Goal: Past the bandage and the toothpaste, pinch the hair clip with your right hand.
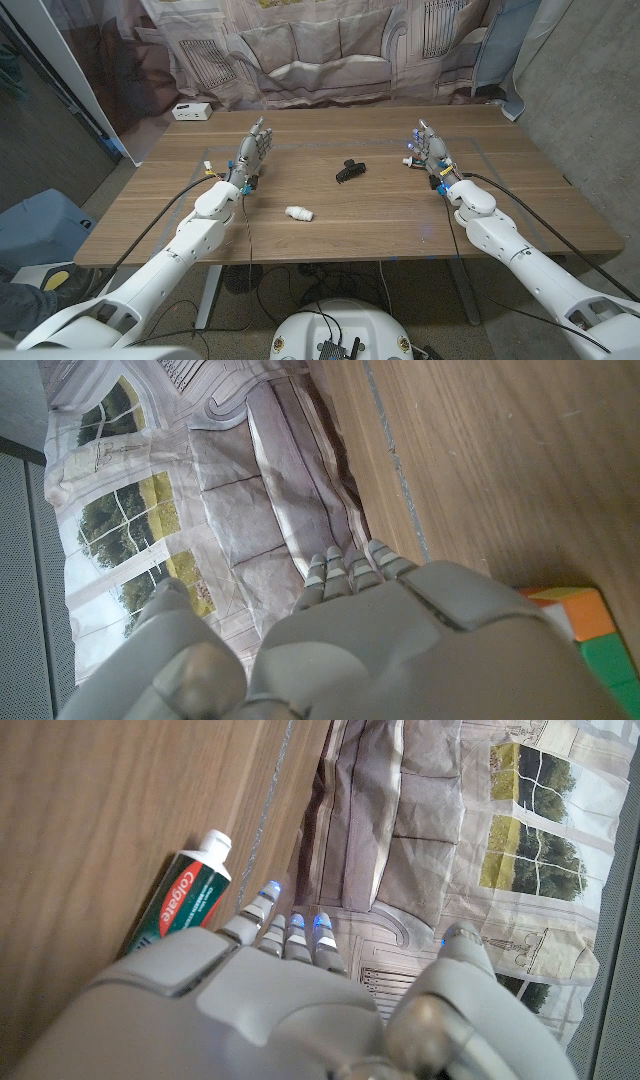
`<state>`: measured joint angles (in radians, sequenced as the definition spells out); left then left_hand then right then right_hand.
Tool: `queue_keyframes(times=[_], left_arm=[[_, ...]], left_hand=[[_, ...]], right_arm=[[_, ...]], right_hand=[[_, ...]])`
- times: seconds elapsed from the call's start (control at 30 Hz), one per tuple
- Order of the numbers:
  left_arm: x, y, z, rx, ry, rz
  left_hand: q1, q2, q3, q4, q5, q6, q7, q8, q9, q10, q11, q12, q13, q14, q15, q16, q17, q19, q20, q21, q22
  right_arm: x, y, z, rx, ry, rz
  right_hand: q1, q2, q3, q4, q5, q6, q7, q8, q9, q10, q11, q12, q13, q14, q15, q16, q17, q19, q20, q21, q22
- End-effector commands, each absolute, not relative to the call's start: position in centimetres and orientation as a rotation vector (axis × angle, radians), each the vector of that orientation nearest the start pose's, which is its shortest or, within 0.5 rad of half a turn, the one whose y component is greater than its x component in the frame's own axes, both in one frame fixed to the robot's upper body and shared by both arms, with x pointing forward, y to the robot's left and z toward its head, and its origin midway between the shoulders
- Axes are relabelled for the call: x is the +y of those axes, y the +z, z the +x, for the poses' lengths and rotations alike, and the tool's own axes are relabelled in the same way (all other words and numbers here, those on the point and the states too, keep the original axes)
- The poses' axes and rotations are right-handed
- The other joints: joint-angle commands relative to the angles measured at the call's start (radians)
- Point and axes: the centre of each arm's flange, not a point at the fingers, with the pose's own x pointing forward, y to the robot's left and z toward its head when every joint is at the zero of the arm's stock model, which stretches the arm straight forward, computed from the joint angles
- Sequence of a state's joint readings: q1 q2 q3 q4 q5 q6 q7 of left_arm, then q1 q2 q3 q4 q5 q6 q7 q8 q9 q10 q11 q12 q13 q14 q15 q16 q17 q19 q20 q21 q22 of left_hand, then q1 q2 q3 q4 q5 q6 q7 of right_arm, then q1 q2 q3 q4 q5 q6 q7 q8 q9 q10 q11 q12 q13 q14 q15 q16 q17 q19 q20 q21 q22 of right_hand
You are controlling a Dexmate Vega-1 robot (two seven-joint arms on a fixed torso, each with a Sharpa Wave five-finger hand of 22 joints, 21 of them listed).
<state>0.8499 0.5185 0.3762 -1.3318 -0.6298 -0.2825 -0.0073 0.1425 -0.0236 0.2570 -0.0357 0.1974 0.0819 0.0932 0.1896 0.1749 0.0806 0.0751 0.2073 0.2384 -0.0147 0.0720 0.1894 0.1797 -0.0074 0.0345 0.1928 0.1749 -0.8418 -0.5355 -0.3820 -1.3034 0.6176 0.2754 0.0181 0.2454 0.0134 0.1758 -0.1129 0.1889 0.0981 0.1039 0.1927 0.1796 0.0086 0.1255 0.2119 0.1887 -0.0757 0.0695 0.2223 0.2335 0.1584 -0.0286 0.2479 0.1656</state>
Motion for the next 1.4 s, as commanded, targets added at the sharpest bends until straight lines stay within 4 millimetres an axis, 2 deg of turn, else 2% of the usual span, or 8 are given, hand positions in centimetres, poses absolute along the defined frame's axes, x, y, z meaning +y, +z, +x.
queue_keyframes(times=[0.03,0.27,0.63,0.87,1.1,1.17,1.3,1.4], left_arm=[[27.8,-2.6,63.9,-0.613,-0.233,-0.014],[27.8,-2.5,63.4,-0.613,-0.229,0.018],[28.2,-1.7,63.4,-0.661,-0.194,0.067],[28.1,-1.9,63.6,-0.703,-0.187,-0.004],[27.8,-1.7,62.9,-0.701,-0.161,0.006],[27.7,-1.7,62.6,-0.699,-0.162,0.019],[27.6,-1.8,62.4,-0.692,-0.17,0.032],[27.9,-1.7,62.3,-0.69,-0.177,0.044]], left_hand=[[0.013,0.003,0.009,-0.003,0.004,0.008,0.01,0.006,0.002,0.014,0.009,0.009,-0.001,0.005,0.007,0.006,0.001,0.005,0.008,0.008,0.004],[0.017,0.007,0.01,-0.007,0.003,0.026,0.013,0.01,0.002,0.028,0.009,0.013,-0.007,0.025,0.01,0.011,0.001,0.02,0.011,0.013,0.003],[0.026,0.01,0.01,-0.019,0.0,0.091,0.018,0.02,0.002,0.098,0.013,0.034,-0.024,0.104,0.012,0.024,0.0,0.096,0.025,0.031,0.003],[0.029,0.005,0.007,-0.026,-0.001,0.111,0.021,0.019,0.003,0.133,0.015,0.042,-0.029,0.149,0.011,0.03,0.001,0.135,0.038,0.038,0.003],[0.031,0.002,0.005,-0.031,-0.001,0.124,0.02,0.019,0.003,0.144,0.02,0.044,-0.031,0.166,0.012,0.03,0.001,0.15,0.042,0.038,0.002],[0.031,0.002,0.005,-0.031,-0.001,0.124,0.019,0.018,0.004,0.144,0.021,0.043,-0.031,0.166,0.013,0.029,0.001,0.148,0.045,0.036,0.002],[0.033,0.002,0.005,-0.034,-0.001,0.132,0.019,0.019,0.004,0.156,0.016,0.046,-0.032,0.174,0.013,0.027,0.001,0.16,0.031,0.038,0.002],[0.034,0.002,0.005,-0.035,-0.001,0.136,0.018,0.018,0.004,0.158,0.019,0.045,-0.033,0.182,0.01,0.029,0.001,0.165,0.032,0.038,0.002]], right_arm=[[-29.7,-3.5,64.9,-0.585,0.182,-0.067],[-29.5,-3.2,64.2,-0.621,0.172,-0.121],[-29.1,-1.8,63.0,-0.737,0.188,-0.172],[-29.8,-1.3,62.8,-0.775,0.224,-0.191],[-30.6,-1.2,62.7,-0.787,0.239,-0.221],[-30.6,-1.2,62.5,-0.792,0.23,-0.225],[-30.5,-0.9,61.9,-0.806,0.214,-0.242],[-30.4,-0.6,61.5,-0.826,0.2,-0.268]], right_hand=[[0.017,0.006,0.012,-0.003,0.004,0.013,0.009,0.008,0.003,0.018,0.002,0.007,0.001,0.009,-0.003,0.006,-0.001,0.022,0.001,0.005,0.005],[0.029,0.012,0.017,-0.01,0.002,0.021,0.001,0.008,0.003,0.042,-0.002,0.011,0.0,0.028,-0.009,0.008,-0.007,0.043,-0.001,0.005,0.005],[0.046,0.022,0.025,-0.018,0.0,0.038,-0.016,0.011,0.004,0.07,-0.011,0.014,-0.001,0.051,-0.017,0.011,-0.013,0.067,-0.005,0.004,0.005],[0.056,0.025,0.029,-0.024,-0.003,0.068,-0.027,0.021,0.005,0.085,-0.015,0.015,-0.001,0.059,-0.018,0.01,-0.016,0.075,-0.004,0.0,0.005],[0.067,0.03,0.033,-0.028,-0.005,0.051,-0.036,0.01,0.006,0.091,-0.02,0.012,-0.001,0.074,-0.023,0.012,-0.019,0.085,-0.003,-0.004,0.006],[0.073,0.036,0.037,-0.029,-0.006,0.058,-0.035,0.011,0.006,0.107,-0.02,0.015,-0.001,0.096,-0.028,0.018,-0.02,0.104,-0.002,-0.001,0.006],[0.077,0.046,0.041,-0.029,-0.007,0.073,-0.035,0.015,0.006,0.124,-0.02,0.017,0.0,0.11,-0.029,0.022,-0.02,0.117,-0.006,-0.001,0.006],[0.079,0.046,0.041,-0.029,-0.008,0.078,-0.034,0.016,0.006,0.129,-0.021,0.018,0.0,0.107,-0.03,0.019,-0.02,0.115,-0.006,-0.004,0.006]])
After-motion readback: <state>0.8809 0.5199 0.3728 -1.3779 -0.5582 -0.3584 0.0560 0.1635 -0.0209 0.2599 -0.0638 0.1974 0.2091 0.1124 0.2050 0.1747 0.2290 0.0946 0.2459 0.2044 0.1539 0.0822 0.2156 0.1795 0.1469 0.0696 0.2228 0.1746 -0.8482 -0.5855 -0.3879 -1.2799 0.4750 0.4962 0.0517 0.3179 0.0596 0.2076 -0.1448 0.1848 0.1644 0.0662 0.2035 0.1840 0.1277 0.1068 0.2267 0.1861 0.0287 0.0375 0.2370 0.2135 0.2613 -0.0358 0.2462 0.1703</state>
